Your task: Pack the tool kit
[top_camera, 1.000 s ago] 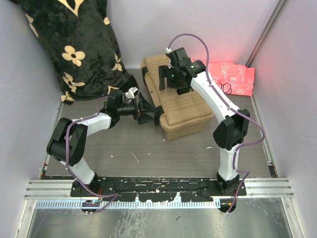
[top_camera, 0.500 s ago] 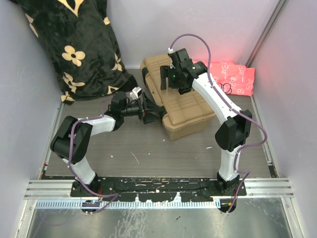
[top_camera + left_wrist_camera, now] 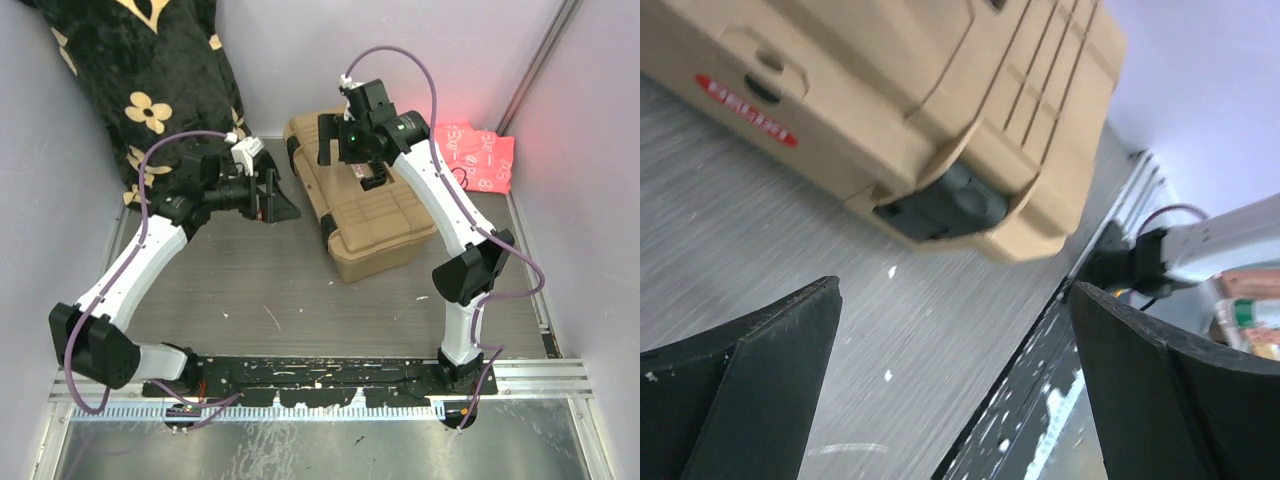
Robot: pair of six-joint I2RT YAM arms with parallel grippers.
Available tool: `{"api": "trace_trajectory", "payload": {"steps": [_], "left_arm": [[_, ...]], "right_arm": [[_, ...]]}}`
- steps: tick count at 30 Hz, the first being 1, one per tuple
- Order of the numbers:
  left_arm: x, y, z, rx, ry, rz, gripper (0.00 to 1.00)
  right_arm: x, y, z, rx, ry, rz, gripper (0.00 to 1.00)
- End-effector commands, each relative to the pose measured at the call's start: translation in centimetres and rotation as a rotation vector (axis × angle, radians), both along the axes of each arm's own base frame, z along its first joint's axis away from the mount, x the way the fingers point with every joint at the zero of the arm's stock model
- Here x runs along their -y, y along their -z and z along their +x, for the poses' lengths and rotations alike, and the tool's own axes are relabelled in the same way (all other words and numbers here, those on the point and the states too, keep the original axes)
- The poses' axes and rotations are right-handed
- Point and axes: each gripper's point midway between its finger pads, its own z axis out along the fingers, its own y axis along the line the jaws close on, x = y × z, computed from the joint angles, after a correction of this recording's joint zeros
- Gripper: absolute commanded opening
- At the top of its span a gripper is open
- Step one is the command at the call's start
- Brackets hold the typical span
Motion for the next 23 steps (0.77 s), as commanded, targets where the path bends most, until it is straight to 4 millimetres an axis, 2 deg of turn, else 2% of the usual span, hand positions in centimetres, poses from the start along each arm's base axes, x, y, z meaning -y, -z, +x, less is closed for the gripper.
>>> {"api": "trace_trajectory", "payload": {"steps": [1,4,10,18,22,23], "left_arm": [[-3.2,3.7,-2.4,-0.015,-0.008,0.252,0.98],[-3.4,3.8,-3.1,-0.037,-0.015,0.268,0.98],[-3.4,4.5,-3.5,-0.045,-0.036,0.285,0.98],[-3.4,4.7,-3.6,-0.019,-0.031,0.274,0.98],[-3.3,5.5,-3.8,-0.023,-0.016,0.273,0.99],[-3.4,5.0,-4.1,-0.003,-0.018,0.262,0.98]], "right_arm": [[0.1,-6.9,0.2,0.162,0.004,0.079,1.00],[0.6,-7.0,-0.1,0.166,0.005,0.075,1.00],[1.4,-5.4,-1.1,0.139,0.009,0.050,1.00],[2.6,-5.2,-2.1,0.152,0.029,0.055,1.00],[2.9,-5.1,-2.6,0.157,0.031,0.060,1.00],[2.9,-5.0,-2.7,0.158,0.030,0.062,1.00]]}}
